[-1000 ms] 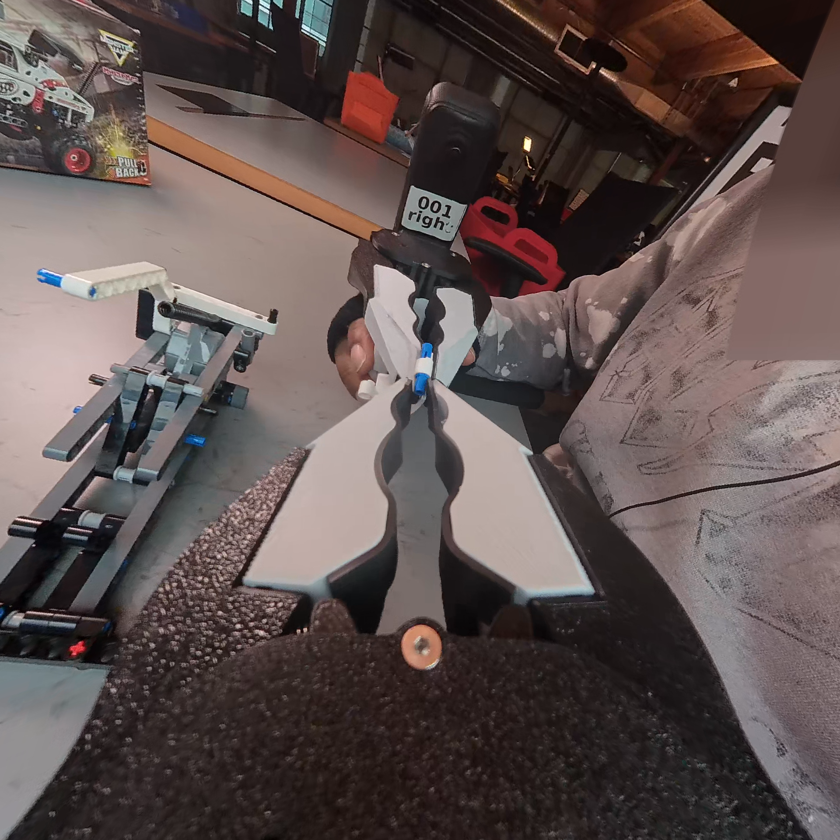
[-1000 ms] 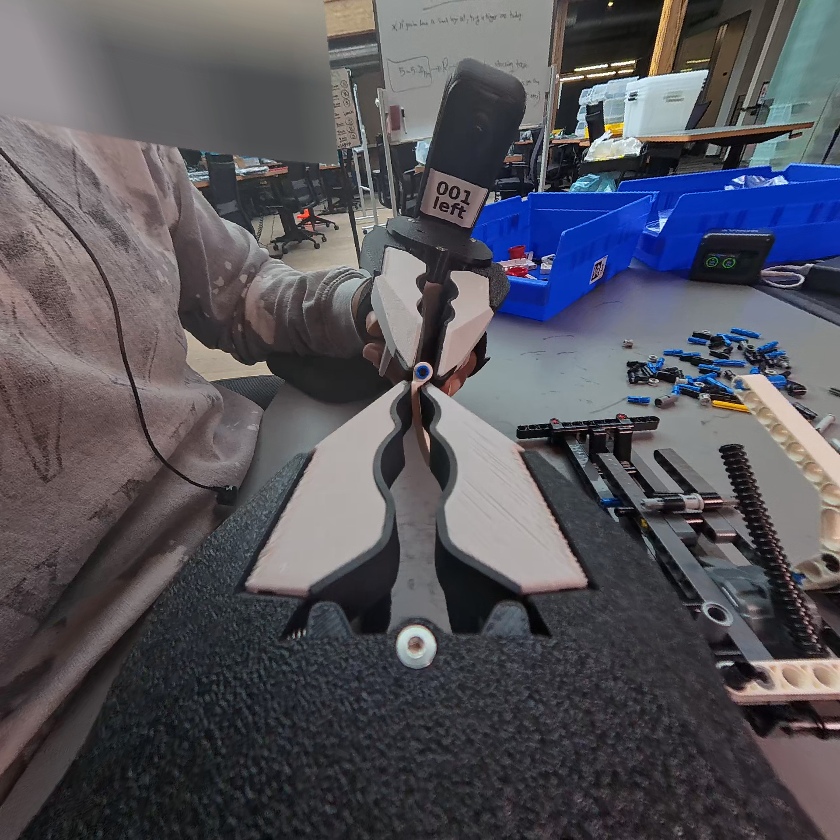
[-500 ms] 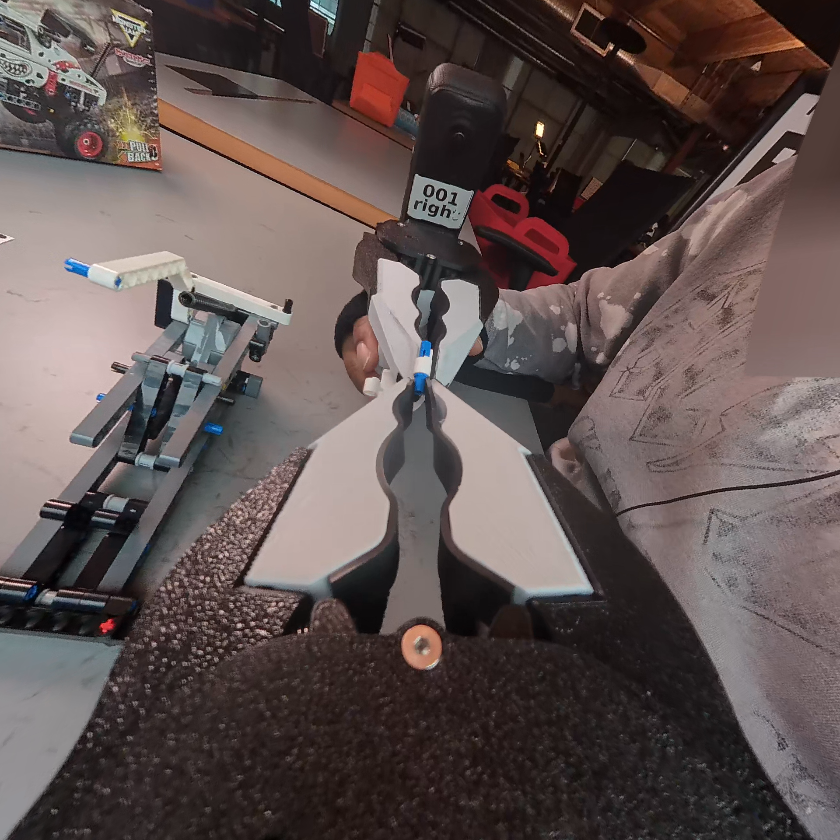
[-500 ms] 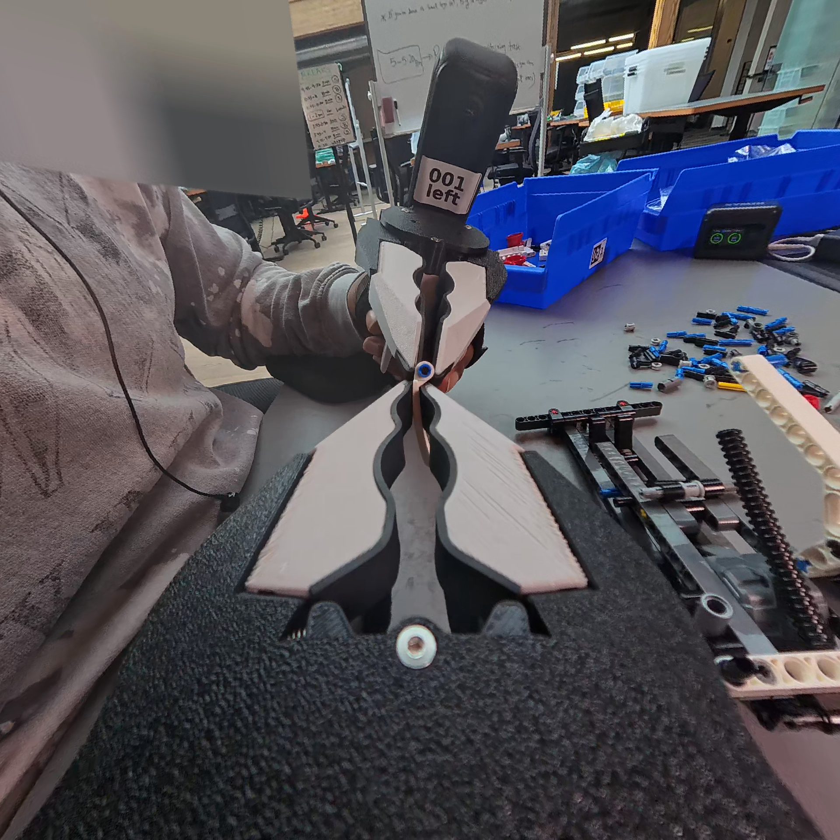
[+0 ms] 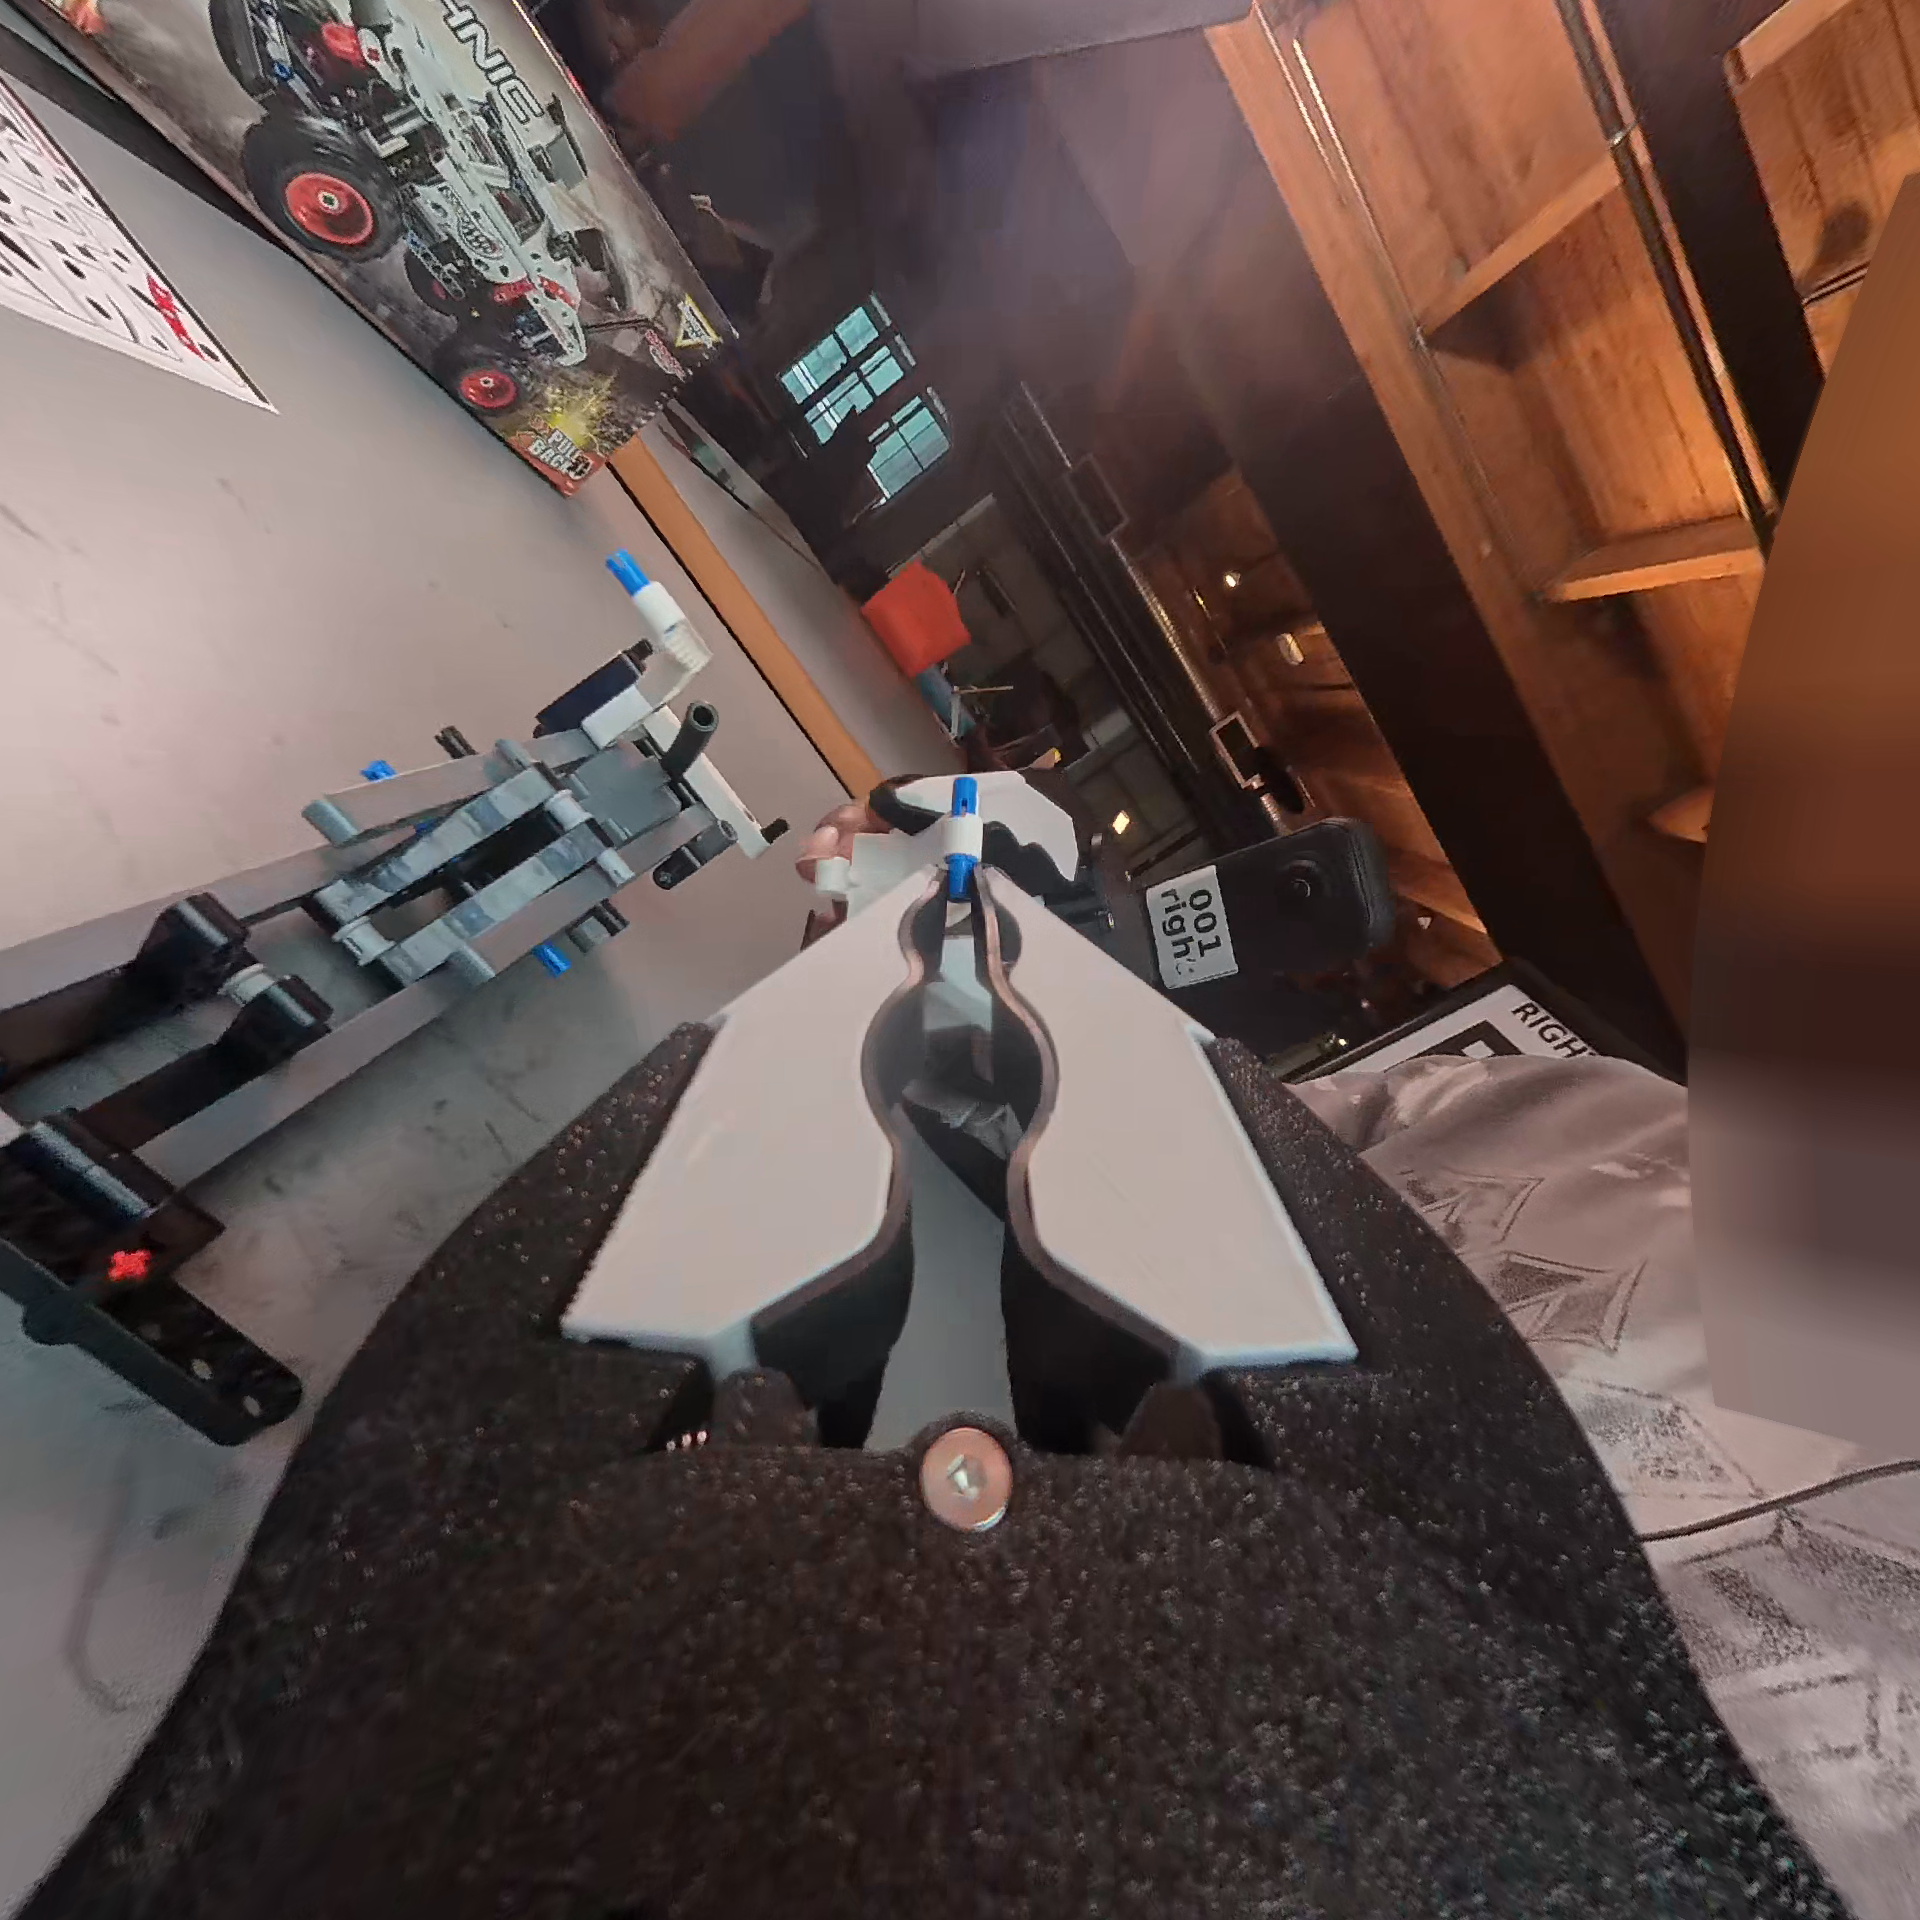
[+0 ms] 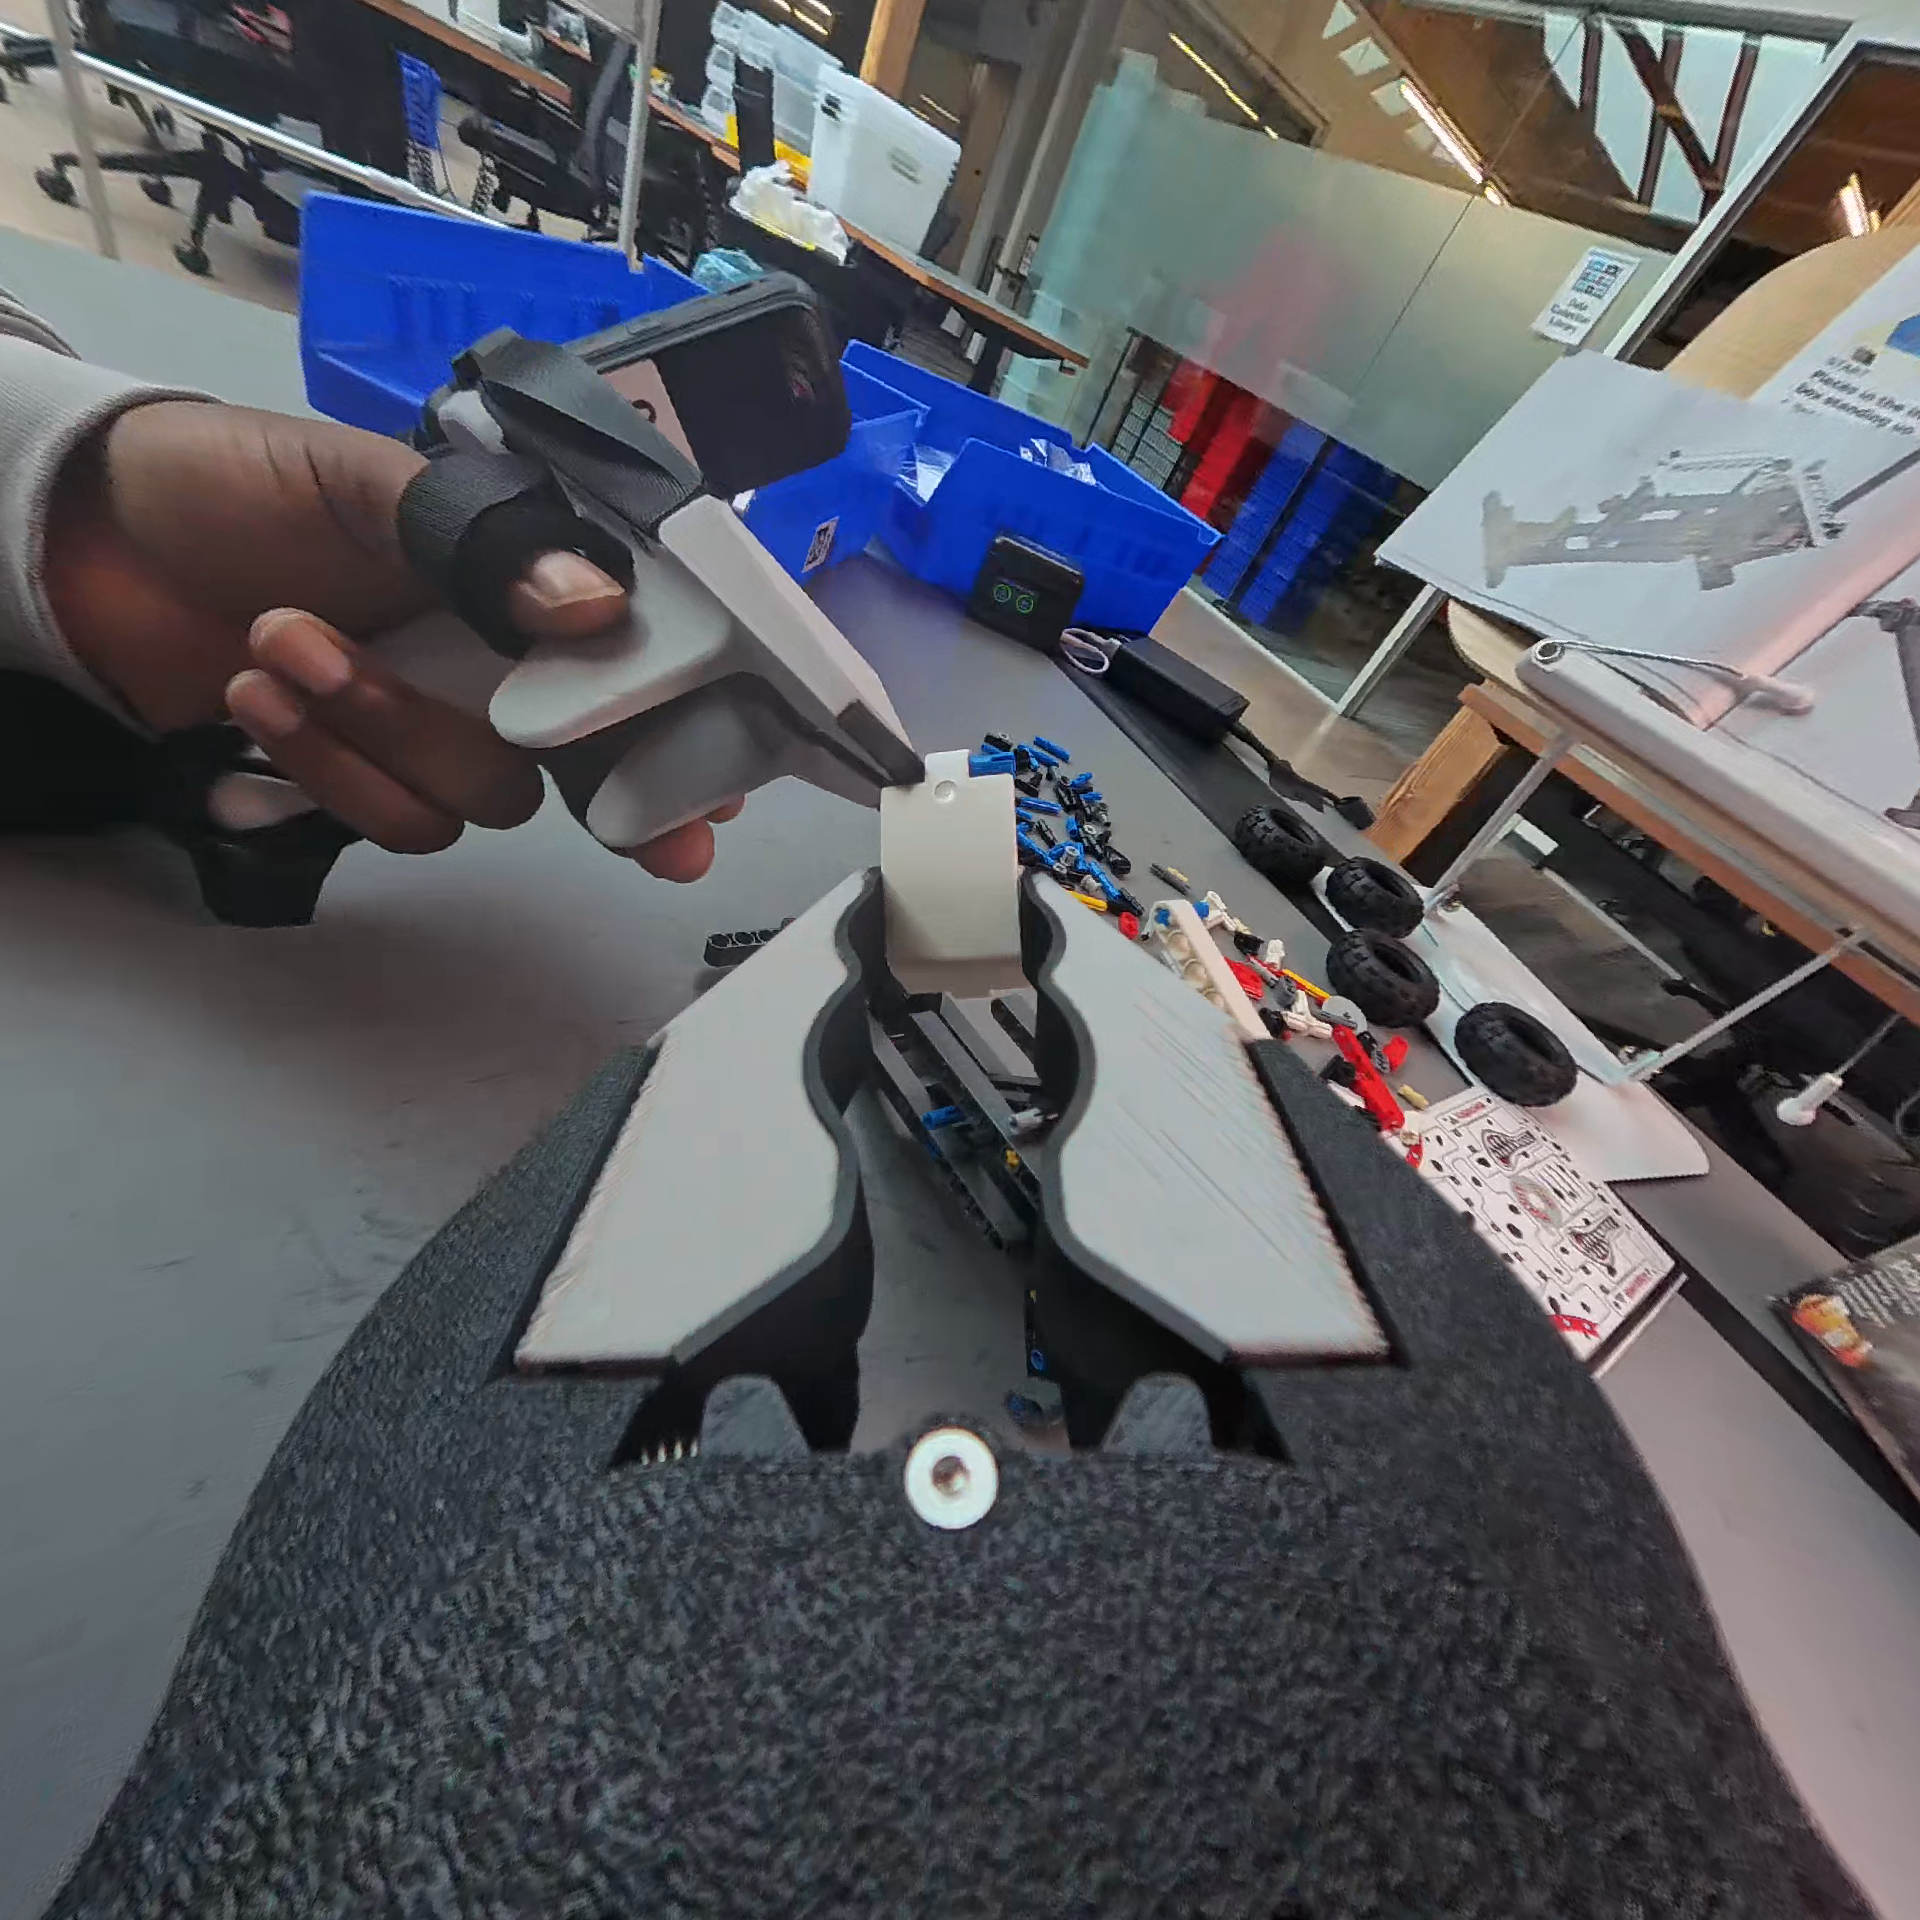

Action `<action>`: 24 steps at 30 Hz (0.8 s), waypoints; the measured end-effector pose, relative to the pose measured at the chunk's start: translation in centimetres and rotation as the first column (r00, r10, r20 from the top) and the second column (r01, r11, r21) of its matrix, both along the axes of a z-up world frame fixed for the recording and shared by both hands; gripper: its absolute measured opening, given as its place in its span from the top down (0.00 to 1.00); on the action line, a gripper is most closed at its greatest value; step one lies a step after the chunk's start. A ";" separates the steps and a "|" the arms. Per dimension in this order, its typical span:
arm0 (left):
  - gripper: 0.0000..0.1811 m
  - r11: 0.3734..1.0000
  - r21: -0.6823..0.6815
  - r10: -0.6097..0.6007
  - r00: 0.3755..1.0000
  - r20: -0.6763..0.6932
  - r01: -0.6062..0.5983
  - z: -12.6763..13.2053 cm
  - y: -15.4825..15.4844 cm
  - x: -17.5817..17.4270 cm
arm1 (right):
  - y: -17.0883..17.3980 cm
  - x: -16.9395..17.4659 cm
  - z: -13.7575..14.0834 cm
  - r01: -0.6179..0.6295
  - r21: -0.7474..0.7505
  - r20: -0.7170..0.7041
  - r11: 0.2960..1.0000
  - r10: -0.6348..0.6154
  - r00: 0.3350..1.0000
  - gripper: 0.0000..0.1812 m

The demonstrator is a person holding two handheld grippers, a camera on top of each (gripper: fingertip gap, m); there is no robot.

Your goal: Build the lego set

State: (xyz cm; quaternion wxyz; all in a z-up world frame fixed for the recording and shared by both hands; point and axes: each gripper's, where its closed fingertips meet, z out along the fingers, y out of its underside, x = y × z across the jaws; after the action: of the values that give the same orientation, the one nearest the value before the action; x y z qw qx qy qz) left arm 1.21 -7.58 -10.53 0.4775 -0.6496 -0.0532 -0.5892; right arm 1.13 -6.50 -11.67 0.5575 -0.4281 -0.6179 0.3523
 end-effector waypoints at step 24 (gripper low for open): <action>0.79 0.938 0.259 0.337 0.787 -0.518 -0.231 -0.5 1.1 -7.0 | 0.7 3.7 -0.1 -0.195 -0.307 0.279 0.931 0.284 0.917 0.82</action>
State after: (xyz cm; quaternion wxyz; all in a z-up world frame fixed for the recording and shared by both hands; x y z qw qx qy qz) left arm -5.81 -6.49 -11.03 0.6128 -0.7302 0.0441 -0.2990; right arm 4.82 -5.77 -11.72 0.3381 -0.4722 -0.6933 0.4266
